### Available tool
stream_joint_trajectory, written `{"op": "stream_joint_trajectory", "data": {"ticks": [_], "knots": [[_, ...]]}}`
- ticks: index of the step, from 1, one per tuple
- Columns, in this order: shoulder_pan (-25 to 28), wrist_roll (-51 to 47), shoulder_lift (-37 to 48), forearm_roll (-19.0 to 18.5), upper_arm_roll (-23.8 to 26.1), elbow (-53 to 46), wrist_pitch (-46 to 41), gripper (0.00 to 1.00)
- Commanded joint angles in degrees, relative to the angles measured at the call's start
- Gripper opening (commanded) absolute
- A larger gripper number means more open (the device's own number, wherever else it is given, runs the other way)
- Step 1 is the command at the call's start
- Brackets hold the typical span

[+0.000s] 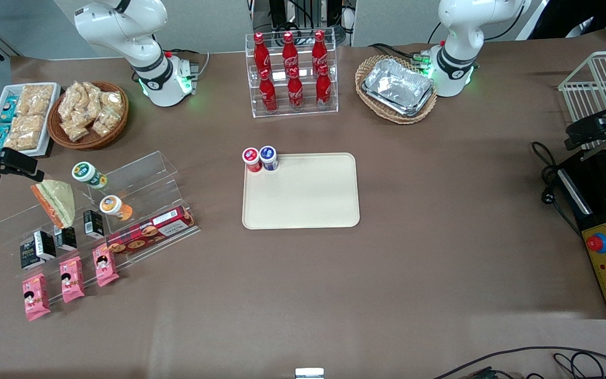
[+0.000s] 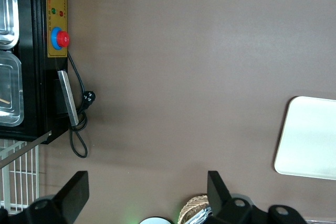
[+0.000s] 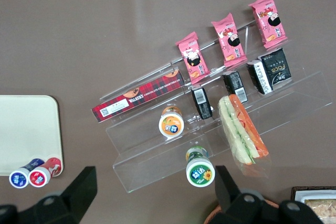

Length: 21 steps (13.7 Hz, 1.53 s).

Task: Place sandwich on tray
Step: 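Move the right gripper toward the wrapped sandwich on the acrylic rack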

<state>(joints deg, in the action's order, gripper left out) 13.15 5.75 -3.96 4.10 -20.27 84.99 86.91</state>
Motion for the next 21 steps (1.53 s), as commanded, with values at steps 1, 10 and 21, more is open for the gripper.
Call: {"op": "stream_joint_trajectory", "data": {"ticks": [1,10,21], "knots": [[0.1,0.1,2.5,-0.6,-0.4,0.7,-2.6,1.00],[0.2,0.8,13.0,-5.9,-0.3,14.7,1.1,1.00],[-5.1,23.7,16.0,-9.1,-4.3,31.5,15.5,1.00]]}}
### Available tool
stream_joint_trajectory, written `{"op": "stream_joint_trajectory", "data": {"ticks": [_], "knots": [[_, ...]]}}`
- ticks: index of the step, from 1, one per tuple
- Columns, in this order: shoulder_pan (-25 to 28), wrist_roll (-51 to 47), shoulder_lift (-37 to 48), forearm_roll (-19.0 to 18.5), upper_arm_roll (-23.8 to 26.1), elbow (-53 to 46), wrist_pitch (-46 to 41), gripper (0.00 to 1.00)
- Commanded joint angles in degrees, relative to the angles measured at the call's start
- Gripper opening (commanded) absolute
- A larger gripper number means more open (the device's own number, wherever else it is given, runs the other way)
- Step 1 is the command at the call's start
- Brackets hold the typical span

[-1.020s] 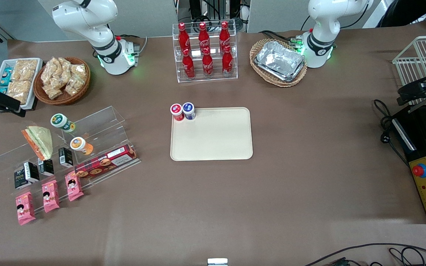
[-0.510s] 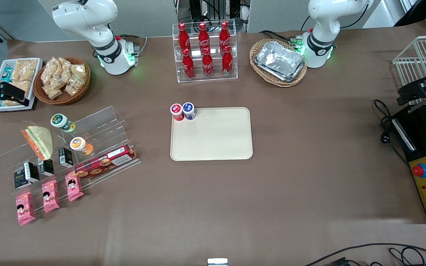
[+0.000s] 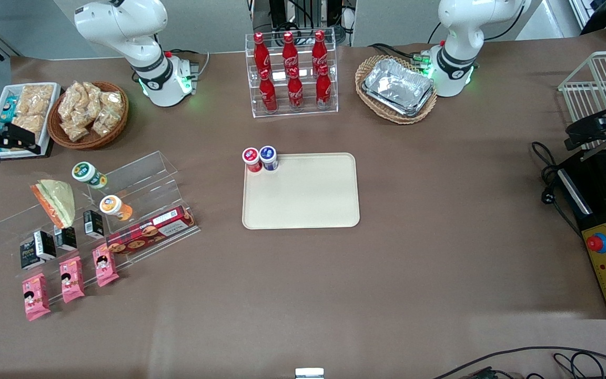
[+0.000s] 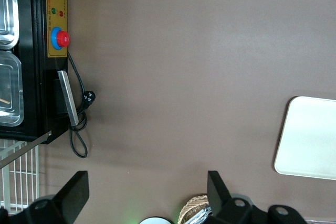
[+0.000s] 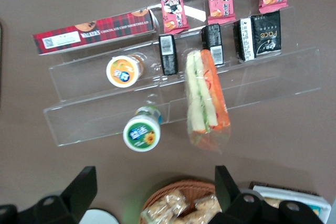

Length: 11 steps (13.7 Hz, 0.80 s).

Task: Place sandwich on tray
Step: 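Move the right gripper toward the wrapped sandwich on the acrylic rack, then lower the right gripper onto the wrapped sandwich and close on it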

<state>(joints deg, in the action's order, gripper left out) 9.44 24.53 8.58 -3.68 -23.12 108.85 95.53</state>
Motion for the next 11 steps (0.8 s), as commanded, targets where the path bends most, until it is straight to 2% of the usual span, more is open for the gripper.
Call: {"op": "stream_joint_trajectory", "data": {"ticks": [1,11], "knots": [[-1.5,6.7,3.1,-1.3,-2.4,9.0,9.0,1.00],[-2.5,12.3,-3.6,-1.3,-4.5,14.7,22.2,1.00]]}}
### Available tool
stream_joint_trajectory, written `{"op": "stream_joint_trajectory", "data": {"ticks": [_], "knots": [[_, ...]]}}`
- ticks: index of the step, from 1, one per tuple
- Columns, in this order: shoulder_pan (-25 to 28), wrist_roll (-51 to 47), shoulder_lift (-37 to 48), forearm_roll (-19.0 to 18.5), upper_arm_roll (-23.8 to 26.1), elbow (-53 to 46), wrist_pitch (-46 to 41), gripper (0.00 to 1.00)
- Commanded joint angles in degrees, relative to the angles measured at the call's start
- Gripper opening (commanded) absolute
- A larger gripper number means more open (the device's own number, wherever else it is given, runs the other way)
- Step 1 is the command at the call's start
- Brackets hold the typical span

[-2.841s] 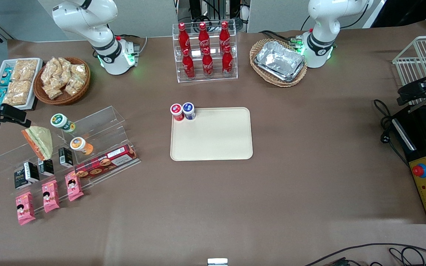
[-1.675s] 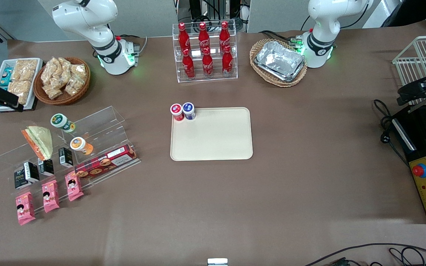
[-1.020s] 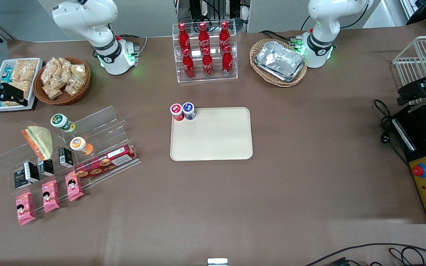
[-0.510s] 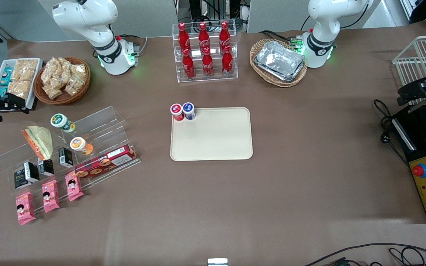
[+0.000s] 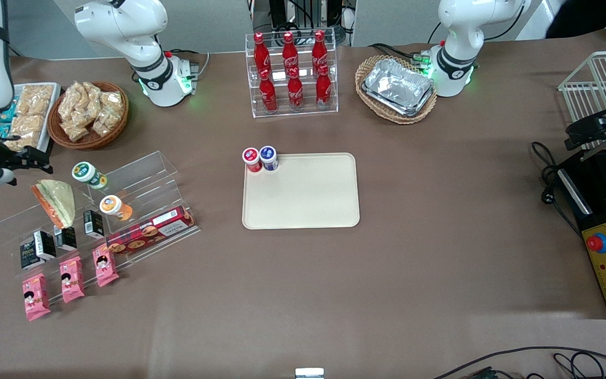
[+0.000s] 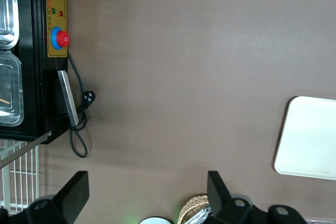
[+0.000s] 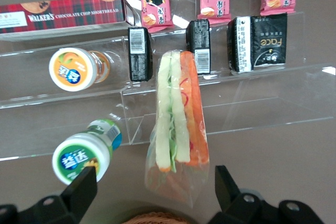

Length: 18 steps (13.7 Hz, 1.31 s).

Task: Place sandwich on tray
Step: 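Lower the right gripper onto the wrapped sandwich and close on it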

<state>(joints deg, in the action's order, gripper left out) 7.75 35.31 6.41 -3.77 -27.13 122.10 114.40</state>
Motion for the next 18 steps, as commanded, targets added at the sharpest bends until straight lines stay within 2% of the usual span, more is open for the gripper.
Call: {"op": "stream_joint_trajectory", "data": {"ticks": [1,9,12,15,18], "knots": [[-1.0,1.6,-2.4,-1.2,-0.6,1.6,4.1,1.00],[-1.9,4.1,-7.1,-0.5,-1.0,1.9,8.8,1.00],[-1.6,4.1,-8.2,2.3,-1.0,2.2,9.3,1.00],[-1.5,4.1,-9.0,3.2,-1.0,2.3,9.4,0.99],[-1.5,5.6,-9.3,3.8,-1.0,2.6,9.4,0.80]]}}
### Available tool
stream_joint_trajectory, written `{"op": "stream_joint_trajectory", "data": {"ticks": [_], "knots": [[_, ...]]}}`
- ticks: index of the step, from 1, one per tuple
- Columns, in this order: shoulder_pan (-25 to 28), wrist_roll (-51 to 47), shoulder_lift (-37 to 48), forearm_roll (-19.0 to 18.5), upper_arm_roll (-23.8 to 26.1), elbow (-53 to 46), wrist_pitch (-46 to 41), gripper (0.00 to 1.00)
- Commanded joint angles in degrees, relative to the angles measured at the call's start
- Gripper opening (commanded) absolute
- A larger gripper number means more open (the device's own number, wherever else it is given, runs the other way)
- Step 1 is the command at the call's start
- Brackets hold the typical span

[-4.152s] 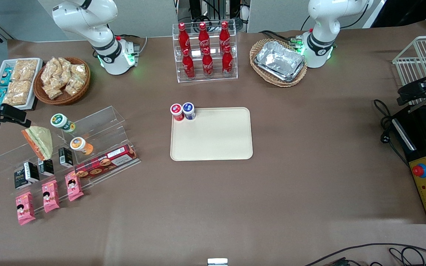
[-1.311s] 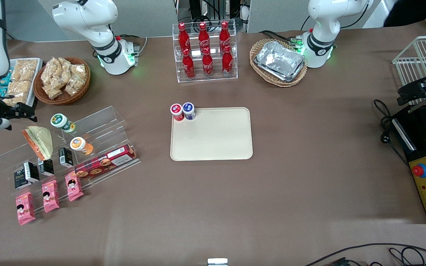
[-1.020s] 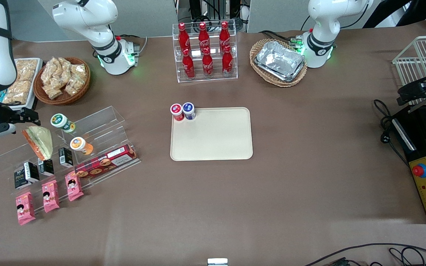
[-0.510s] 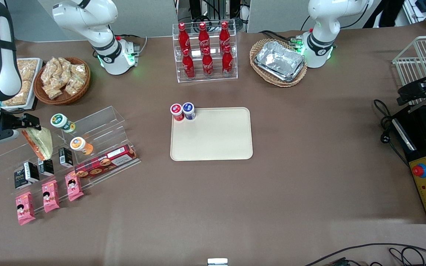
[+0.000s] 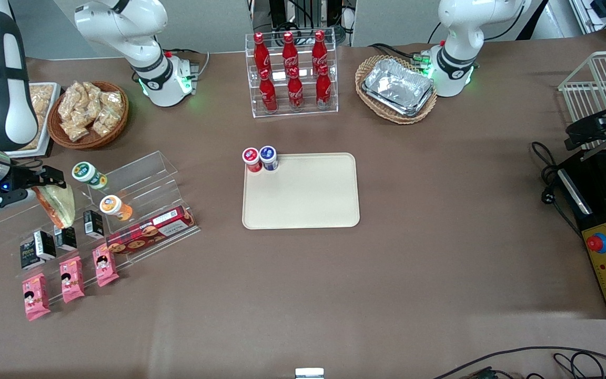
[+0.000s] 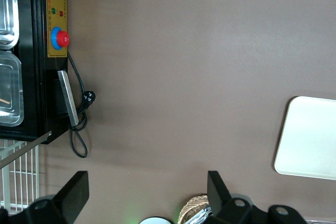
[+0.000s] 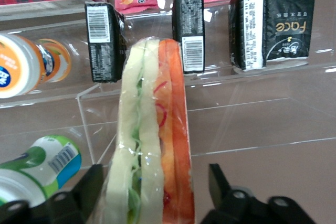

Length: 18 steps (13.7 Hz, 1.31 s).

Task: Place sandwich on tray
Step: 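Lower the right gripper onto the wrapped sandwich and close on it, then lift the sandwich off the rack and carry it over the cream tray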

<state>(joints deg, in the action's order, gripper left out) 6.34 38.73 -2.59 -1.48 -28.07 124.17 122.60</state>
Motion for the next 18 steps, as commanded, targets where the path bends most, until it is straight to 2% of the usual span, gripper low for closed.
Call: {"op": "stream_joint_trajectory", "data": {"ticks": [1,4,10,18], "knots": [[-0.1,2.8,-0.3,2.1,-0.1,0.5,0.9,0.71],[-0.2,7.5,-0.2,5.5,-0.1,0.9,0.2,0.39],[0.0,7.7,0.2,4.9,-0.1,-6.0,-6.0,0.38],[0.8,6.9,0.0,4.5,0.5,-26.1,-28.4,0.38]]}}
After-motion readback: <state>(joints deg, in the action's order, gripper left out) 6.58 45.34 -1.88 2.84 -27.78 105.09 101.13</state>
